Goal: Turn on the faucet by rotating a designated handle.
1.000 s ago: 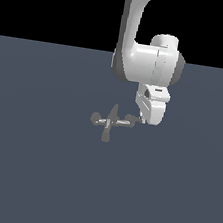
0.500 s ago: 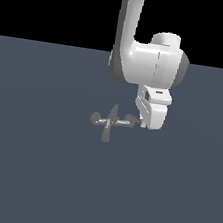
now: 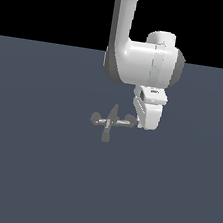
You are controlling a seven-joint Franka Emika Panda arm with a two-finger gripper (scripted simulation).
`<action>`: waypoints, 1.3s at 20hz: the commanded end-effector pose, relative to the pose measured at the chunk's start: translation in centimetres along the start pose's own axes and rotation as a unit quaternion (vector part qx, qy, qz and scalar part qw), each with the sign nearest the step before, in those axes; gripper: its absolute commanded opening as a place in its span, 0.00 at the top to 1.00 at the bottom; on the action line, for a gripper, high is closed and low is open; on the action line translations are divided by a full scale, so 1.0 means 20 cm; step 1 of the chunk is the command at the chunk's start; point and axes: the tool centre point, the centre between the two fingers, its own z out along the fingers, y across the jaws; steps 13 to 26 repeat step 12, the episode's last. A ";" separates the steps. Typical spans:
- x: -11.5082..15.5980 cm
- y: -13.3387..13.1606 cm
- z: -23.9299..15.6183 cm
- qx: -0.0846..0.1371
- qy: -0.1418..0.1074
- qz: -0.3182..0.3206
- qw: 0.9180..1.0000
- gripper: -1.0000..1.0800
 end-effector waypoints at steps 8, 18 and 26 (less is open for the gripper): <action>-0.22 -0.13 0.00 0.001 -0.006 -0.019 1.000 1.00; -0.31 -0.18 -0.01 0.002 -0.008 -0.028 1.000 1.00; -0.31 -0.18 -0.01 0.002 -0.008 -0.028 1.000 1.00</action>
